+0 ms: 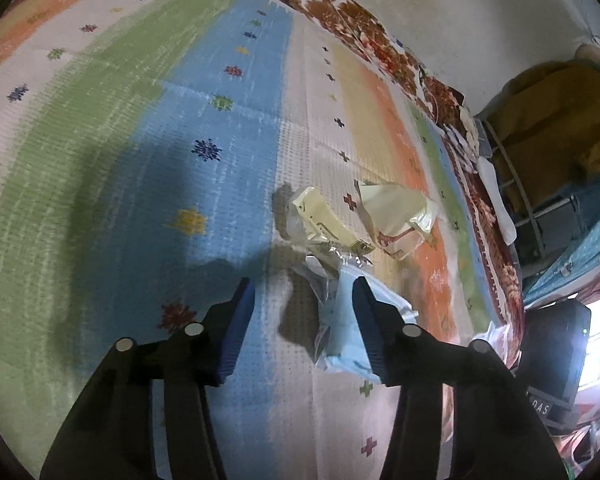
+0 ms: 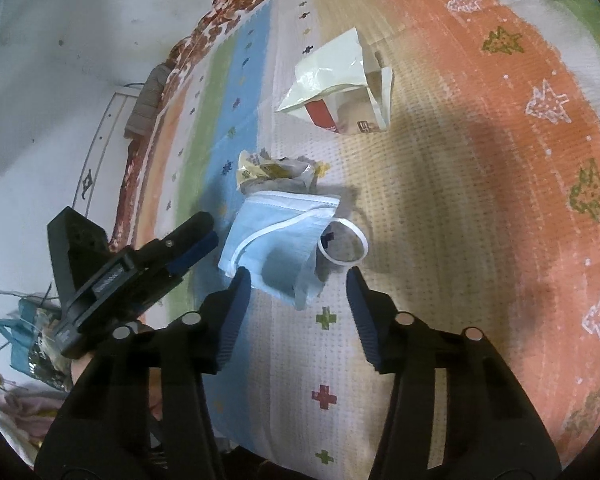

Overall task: Collect trash
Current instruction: 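Grasp the blue face mask with the right tool while the left tool grasps white paper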

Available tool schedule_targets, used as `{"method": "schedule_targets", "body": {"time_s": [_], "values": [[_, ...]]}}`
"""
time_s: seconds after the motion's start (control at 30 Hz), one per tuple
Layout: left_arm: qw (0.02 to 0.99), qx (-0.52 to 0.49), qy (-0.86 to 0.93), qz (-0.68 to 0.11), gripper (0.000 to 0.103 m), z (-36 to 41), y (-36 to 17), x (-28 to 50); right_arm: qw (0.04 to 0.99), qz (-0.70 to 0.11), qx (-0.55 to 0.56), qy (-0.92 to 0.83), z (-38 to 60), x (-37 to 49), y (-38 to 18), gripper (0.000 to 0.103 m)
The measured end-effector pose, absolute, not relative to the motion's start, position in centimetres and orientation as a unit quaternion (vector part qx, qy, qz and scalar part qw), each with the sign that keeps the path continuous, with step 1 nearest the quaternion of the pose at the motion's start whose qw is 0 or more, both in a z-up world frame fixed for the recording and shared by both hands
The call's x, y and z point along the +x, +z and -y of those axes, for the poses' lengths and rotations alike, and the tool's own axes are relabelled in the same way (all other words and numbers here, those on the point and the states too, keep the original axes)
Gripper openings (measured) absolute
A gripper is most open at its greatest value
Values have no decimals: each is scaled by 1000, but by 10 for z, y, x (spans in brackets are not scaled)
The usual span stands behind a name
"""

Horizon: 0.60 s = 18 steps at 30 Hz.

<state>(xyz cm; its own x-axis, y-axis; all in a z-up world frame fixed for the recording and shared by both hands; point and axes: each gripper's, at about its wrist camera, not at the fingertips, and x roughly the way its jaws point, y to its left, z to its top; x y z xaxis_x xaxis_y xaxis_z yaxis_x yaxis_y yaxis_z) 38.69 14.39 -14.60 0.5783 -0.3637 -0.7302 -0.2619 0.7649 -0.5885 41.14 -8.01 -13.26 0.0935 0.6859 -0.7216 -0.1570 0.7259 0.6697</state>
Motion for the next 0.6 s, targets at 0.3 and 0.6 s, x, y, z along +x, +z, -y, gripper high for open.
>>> {"method": "schedule_targets", "body": {"time_s": [0.3, 0.6], "values": [[810, -357, -25, -465, 18, -137, -160, 398, 693, -612, 223, 308, 70, 414, -139, 23], [817, -355, -14, -455, 6, -139, -160, 396, 705, -602, 198, 319, 64, 413, -131, 2]]}}
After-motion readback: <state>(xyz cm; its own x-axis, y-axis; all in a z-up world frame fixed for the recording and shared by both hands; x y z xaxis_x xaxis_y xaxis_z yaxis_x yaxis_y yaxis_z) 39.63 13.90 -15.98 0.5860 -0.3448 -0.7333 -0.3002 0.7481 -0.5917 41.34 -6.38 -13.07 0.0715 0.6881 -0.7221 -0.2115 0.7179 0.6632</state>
